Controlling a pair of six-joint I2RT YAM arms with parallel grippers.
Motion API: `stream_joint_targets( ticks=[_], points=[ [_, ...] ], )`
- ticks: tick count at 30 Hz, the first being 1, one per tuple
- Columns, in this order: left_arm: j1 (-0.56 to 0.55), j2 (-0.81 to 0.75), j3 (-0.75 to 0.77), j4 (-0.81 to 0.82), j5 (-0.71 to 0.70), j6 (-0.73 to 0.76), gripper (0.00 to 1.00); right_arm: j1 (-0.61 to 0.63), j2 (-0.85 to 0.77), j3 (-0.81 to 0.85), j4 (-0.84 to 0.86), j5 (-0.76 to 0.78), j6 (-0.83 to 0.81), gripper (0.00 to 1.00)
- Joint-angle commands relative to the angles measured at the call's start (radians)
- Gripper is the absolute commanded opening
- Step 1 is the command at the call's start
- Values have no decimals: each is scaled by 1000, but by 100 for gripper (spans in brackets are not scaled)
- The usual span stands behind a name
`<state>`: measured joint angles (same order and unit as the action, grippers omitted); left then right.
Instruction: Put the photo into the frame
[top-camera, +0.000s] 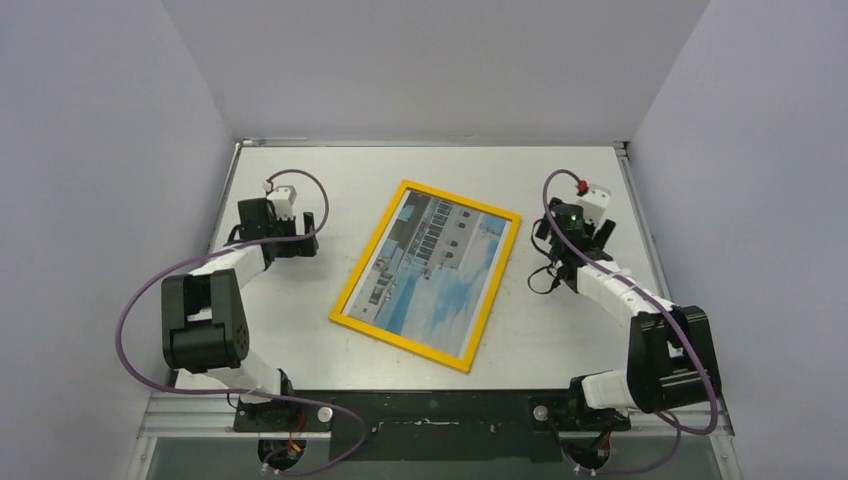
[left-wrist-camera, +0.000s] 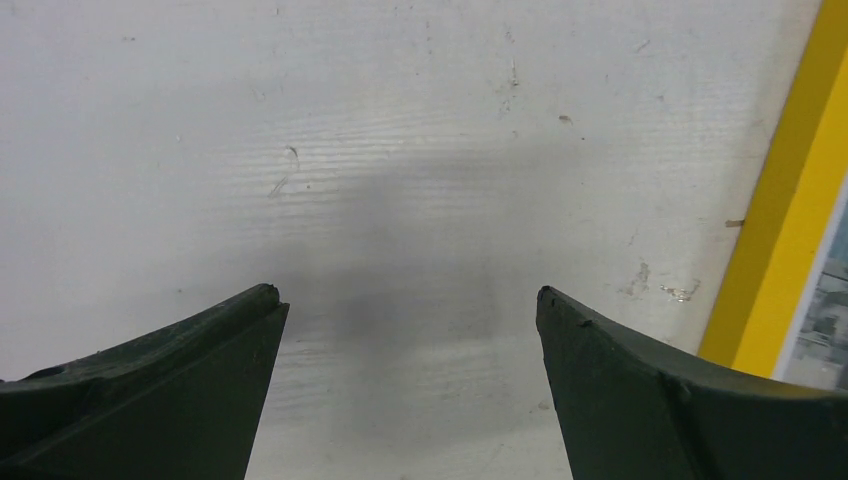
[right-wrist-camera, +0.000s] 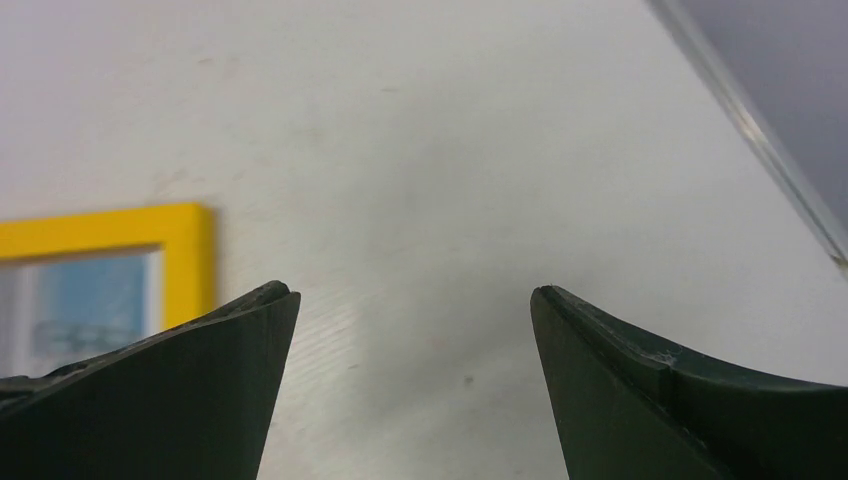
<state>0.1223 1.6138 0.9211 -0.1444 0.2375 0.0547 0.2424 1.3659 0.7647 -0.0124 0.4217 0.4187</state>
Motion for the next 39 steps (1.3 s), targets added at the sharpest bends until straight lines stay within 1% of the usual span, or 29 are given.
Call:
stream_joint_targets(
  ticks=[1, 3, 6, 9, 11, 15, 17, 19, 20, 21, 24, 25, 26, 28, 30, 31, 32, 33, 34, 36, 38, 39],
  points=[
    [-13, -92, -140, 476, -82, -40, 96, -92, 7, -149, 294, 231, -14, 90],
    [-13, -90, -147, 497, -86, -49, 96, -99, 42, -205, 398, 291, -70, 90],
    [-12, -91, -143, 476, -109, -84, 96, -122, 59, -247, 461, 255, -67, 90],
    [-10, -97, -151, 426, -126, -111, 96, -127, 43, -332, 627, 243, -77, 90],
    [-10, -104, -210, 474, -136, -113, 96, -130, 39, -378, 697, 251, -84, 90],
    [-2, -136, -370, 700, -132, -173, 96, -142, 48, -422, 792, 242, -104, 90],
    [-2, -159, -457, 886, -120, -215, 96, -146, 56, -447, 853, 231, -120, 90],
    [-12, -161, -522, 992, -89, -190, 96, -147, 70, -474, 932, 222, -144, 90],
    [-20, -169, -540, 1014, -92, -179, 96, -148, 78, -491, 987, 215, -158, 90],
    [-30, -178, -556, 1031, -108, -174, 96, -147, 85, -515, 1044, 198, -174, 90],
    [-77, -183, -662, 1210, -175, -144, 96, -147, 131, -557, 1187, 164, -215, 90],
    [-98, -149, -728, 1370, -217, -133, 96, -145, 128, -558, 1183, 143, -223, 90],
    [-104, -125, -761, 1455, -222, -127, 96, -143, 125, -556, 1173, 114, -230, 90],
    [-130, -168, -730, 1324, -293, -131, 96, -124, 146, -582, 1261, 59, -288, 90],
    [-136, -136, -664, 1255, -331, -150, 96, -76, 176, -620, 1359, 27, -354, 90],
    [-140, -139, -649, 1211, -336, -138, 96, -52, 235, -647, 1465, 17, -392, 90],
    [-158, -142, -647, 1205, -347, -132, 96, -10, 306, -673, 1651, 49, -460, 90],
    [-158, -136, -648, 1220, -346, -132, 96, 19, 316, -673, 1642, 93, -498, 90],
    [-158, -133, -647, 1225, -345, -131, 96, -3, 285, -653, 1543, 67, -477, 90],
    [-158, -140, -652, 1223, -347, -133, 96, -68, 257, -522, 1253, 40, -373, 90],
    [-157, -146, -659, 1231, -345, -134, 96, -147, 245, -521, 1234, -100, -329, 90],
    [-157, -146, -656, 1228, -346, -135, 96, -152, 243, -515, 1223, -103, -332, 90]
  ],
)
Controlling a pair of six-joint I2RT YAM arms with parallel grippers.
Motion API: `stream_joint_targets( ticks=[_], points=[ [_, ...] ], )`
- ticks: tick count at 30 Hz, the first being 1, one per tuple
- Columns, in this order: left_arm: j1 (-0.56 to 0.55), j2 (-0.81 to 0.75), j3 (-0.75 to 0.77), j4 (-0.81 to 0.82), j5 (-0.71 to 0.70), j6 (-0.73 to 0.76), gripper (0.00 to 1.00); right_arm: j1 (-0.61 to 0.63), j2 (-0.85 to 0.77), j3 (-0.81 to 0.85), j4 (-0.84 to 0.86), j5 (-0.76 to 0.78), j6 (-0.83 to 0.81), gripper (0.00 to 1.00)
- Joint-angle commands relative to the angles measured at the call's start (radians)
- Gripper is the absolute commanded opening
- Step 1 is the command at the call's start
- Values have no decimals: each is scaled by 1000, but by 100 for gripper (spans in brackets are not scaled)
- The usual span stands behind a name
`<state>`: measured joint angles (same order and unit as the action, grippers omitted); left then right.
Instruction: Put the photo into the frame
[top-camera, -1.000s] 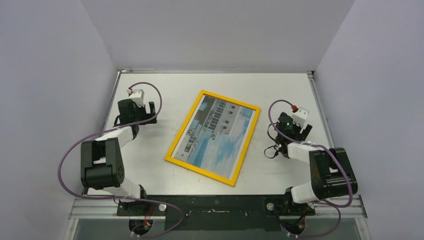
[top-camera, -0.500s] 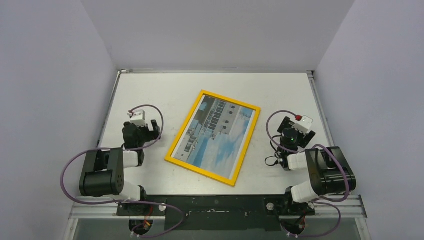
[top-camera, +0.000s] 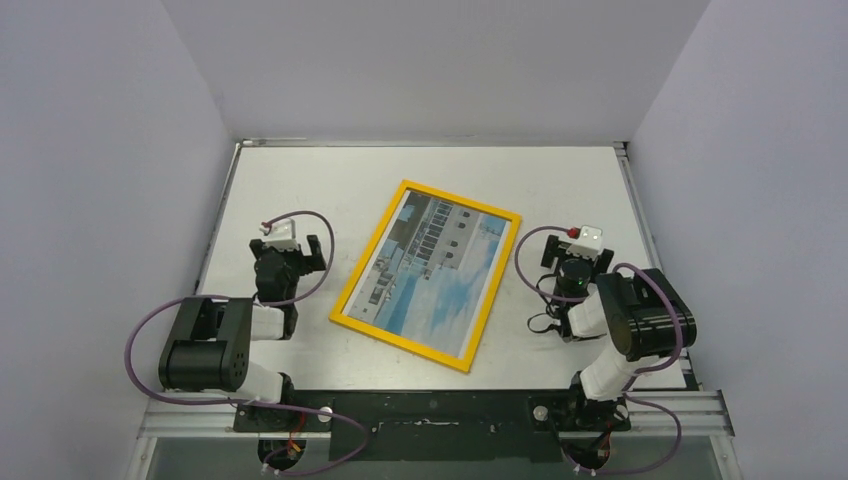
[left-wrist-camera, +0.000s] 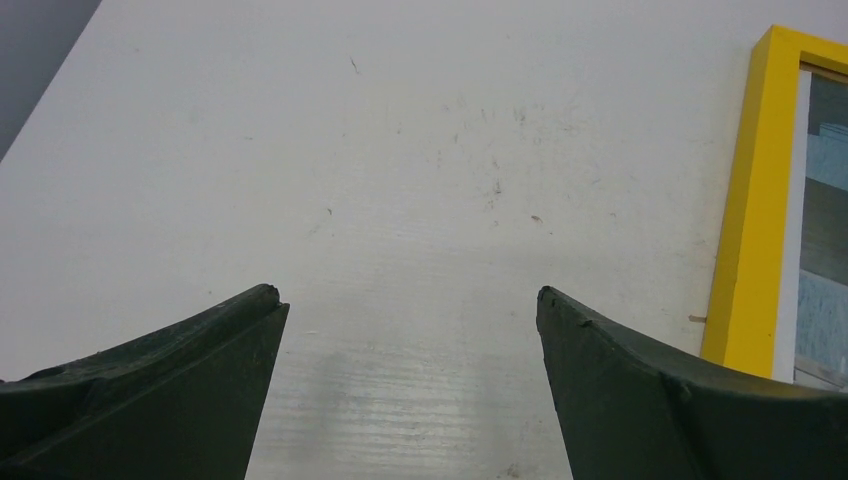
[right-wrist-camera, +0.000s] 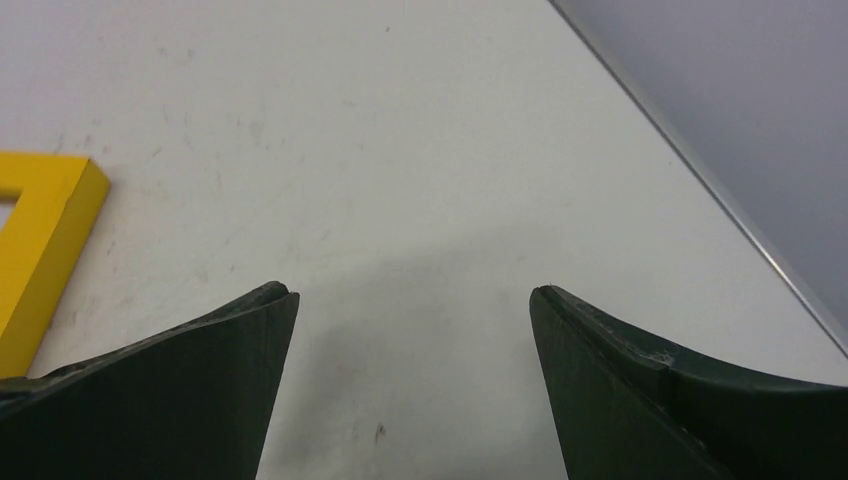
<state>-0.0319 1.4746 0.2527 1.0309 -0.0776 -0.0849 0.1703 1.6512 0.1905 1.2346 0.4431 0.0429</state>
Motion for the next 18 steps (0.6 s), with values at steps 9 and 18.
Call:
stream_joint_targets(
  ticks=[9, 18],
  points=[
    [-3, -4, 13, 53, -31, 7, 96, -52, -36, 53, -2, -98, 20, 90],
    [-3, -5, 13, 53, -34, 8, 96, -54, -36, 53, -1, -98, 20, 90]
  ],
)
